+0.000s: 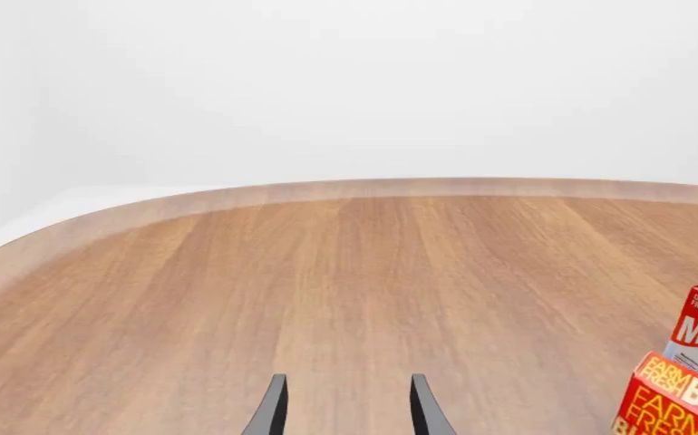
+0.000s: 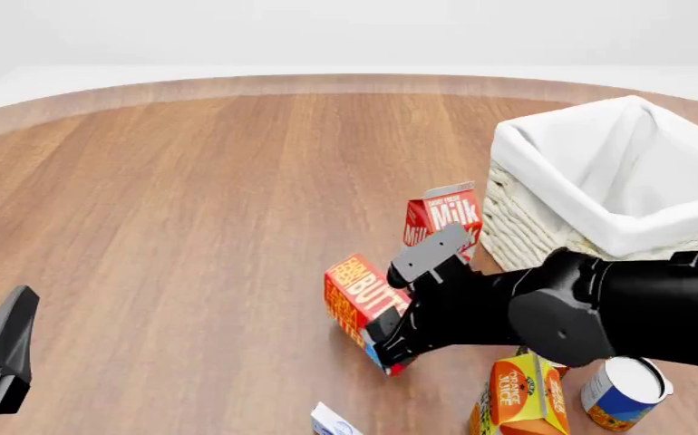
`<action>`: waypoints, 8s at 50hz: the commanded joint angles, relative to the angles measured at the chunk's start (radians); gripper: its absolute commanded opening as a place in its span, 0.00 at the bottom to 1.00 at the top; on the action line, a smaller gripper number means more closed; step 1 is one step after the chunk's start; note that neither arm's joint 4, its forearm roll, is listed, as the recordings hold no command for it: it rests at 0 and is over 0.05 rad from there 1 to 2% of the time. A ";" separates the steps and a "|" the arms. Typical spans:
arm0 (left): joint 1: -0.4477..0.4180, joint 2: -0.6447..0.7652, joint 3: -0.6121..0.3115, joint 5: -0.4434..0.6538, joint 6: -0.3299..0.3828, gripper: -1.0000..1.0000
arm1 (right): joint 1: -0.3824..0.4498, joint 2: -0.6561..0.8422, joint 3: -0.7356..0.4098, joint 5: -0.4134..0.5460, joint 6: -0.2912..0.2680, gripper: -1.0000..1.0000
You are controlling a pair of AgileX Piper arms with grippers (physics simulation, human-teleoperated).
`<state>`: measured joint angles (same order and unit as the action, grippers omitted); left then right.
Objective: Pick up the cream cheese box and the butter, and put them in the basket.
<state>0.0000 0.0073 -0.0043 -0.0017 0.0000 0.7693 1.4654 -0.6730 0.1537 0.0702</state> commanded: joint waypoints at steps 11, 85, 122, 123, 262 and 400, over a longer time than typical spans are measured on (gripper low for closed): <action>0.000 0.000 0.000 0.000 0.000 1.00 | 0.104 -0.192 -0.139 0.165 0.039 0.00; 0.000 0.000 0.000 0.000 0.000 1.00 | -0.460 -0.633 -0.403 0.257 0.318 0.00; 0.000 0.000 0.000 0.000 0.000 1.00 | -0.749 -0.534 -0.233 0.039 0.510 0.00; 0.000 0.000 0.000 0.000 0.000 1.00 | -0.753 -0.533 -0.231 0.038 0.512 0.00; 0.000 0.000 0.000 0.000 0.000 1.00 | -0.830 -0.367 -0.021 -0.193 0.575 0.00; 0.000 0.000 0.000 0.000 0.000 1.00 | -0.695 -0.553 -0.133 0.015 0.472 1.00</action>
<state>0.0000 0.0073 -0.0043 -0.0017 0.0000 0.0063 0.9887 -0.7430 0.0667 0.5782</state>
